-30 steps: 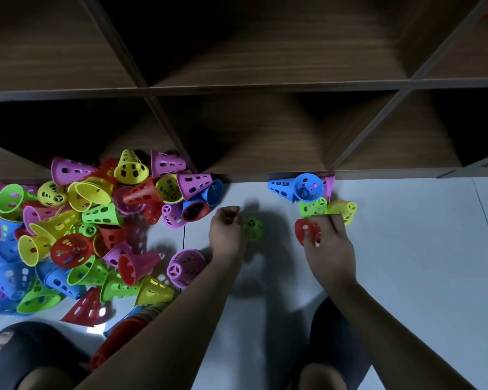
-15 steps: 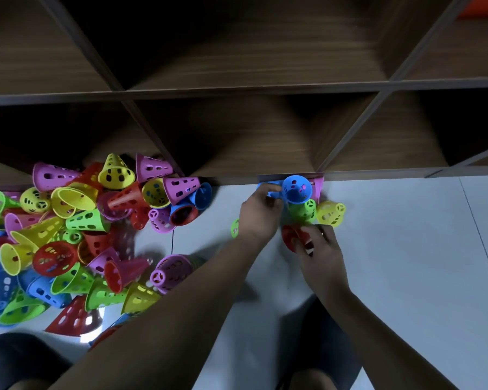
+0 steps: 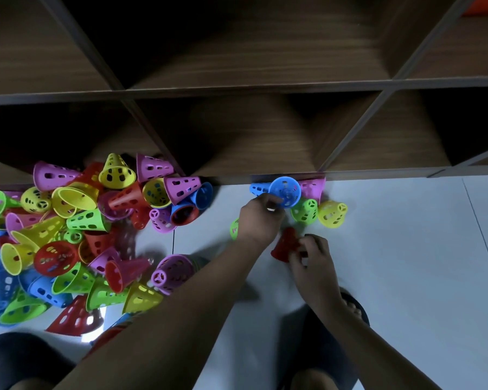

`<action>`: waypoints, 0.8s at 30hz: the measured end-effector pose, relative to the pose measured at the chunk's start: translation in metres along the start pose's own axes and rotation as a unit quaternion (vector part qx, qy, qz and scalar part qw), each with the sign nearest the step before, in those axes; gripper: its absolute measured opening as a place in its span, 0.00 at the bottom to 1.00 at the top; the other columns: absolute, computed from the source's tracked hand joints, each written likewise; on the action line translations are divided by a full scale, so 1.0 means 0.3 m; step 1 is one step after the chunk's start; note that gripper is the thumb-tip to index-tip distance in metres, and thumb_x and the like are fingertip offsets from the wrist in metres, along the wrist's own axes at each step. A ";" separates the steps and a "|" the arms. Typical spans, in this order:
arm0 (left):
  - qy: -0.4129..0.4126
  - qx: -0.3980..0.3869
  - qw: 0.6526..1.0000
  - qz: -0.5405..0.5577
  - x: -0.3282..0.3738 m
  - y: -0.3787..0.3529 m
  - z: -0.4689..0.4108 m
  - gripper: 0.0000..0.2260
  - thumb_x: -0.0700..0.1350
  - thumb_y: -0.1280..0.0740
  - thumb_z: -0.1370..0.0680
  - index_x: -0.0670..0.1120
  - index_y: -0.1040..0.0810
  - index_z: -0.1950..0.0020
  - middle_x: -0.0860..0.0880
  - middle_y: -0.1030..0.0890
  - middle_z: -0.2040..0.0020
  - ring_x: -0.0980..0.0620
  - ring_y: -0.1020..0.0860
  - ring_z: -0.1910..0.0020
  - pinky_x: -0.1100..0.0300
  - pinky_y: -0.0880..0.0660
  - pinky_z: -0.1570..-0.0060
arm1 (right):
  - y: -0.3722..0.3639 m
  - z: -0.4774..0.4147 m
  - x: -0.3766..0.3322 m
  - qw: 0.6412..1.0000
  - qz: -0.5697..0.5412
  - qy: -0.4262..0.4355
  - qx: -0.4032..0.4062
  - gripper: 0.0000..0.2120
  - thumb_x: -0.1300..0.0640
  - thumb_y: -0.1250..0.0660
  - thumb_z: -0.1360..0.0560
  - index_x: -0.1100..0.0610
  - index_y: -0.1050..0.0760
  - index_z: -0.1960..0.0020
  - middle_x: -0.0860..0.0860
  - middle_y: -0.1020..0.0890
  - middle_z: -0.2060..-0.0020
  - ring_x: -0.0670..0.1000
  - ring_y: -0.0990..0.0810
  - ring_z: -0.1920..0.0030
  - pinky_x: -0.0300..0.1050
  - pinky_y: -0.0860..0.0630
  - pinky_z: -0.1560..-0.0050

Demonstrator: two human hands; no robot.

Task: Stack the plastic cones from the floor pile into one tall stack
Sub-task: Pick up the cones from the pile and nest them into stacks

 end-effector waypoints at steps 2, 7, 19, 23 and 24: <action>-0.011 0.020 1.000 0.016 -0.004 0.040 0.025 0.11 0.40 0.30 0.25 0.54 0.16 0.46 0.59 0.15 0.49 0.54 0.17 0.52 0.57 0.19 0.48 | 0.005 0.001 -0.006 1.000 -0.020 -0.020 0.011 0.07 0.54 0.28 0.22 0.52 0.25 0.48 0.50 0.27 0.44 0.52 0.20 0.53 0.51 0.21 0.49; -0.036 0.060 0.990 0.119 -0.053 0.110 0.089 0.07 0.41 0.25 0.25 0.53 0.20 0.54 0.55 0.16 0.59 0.57 0.22 0.63 0.55 0.22 0.55 | 0.002 -0.005 0.004 0.994 -0.038 -0.098 0.011 0.17 0.47 0.21 0.28 0.49 0.30 0.57 0.49 0.24 0.54 0.49 0.24 0.58 0.45 0.32 0.56; 0.050 0.097 0.930 0.351 -0.219 0.173 0.168 0.14 0.48 0.39 0.12 0.43 0.24 0.53 0.48 0.24 0.66 0.55 0.27 0.68 0.64 0.30 0.67 | 0.012 -0.016 0.072 0.928 -0.282 -0.245 0.001 0.24 0.46 0.24 0.37 0.49 0.23 0.43 0.54 0.14 0.51 0.55 0.13 0.52 0.58 0.16 0.44; 0.126 0.089 0.910 0.385 -0.301 0.130 0.171 0.14 0.46 0.40 0.12 0.45 0.25 0.55 0.49 0.27 0.64 0.55 0.29 0.67 0.67 0.30 0.72 | 0.090 -0.052 0.002 0.887 -0.414 -0.190 0.076 0.07 0.59 0.28 0.23 0.56 0.20 0.45 0.53 0.15 0.48 0.53 0.14 0.45 0.55 0.18 0.37; 0.136 0.087 0.910 0.381 -0.315 0.123 0.170 0.13 0.46 0.40 0.12 0.45 0.26 0.55 0.48 0.27 0.64 0.55 0.29 0.67 0.67 0.30 0.73 | 0.100 -0.063 -0.033 0.878 -0.440 -0.173 0.079 0.05 0.61 0.30 0.21 0.57 0.20 0.46 0.52 0.15 0.48 0.52 0.14 0.45 0.54 0.19 0.37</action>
Point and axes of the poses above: each hand's wrist, its own z-axis away from the middle knuckle, its own y-axis out of the back of the hand, x = y × z, the point moved 10 cm from there along -z, towards the middle knuckle
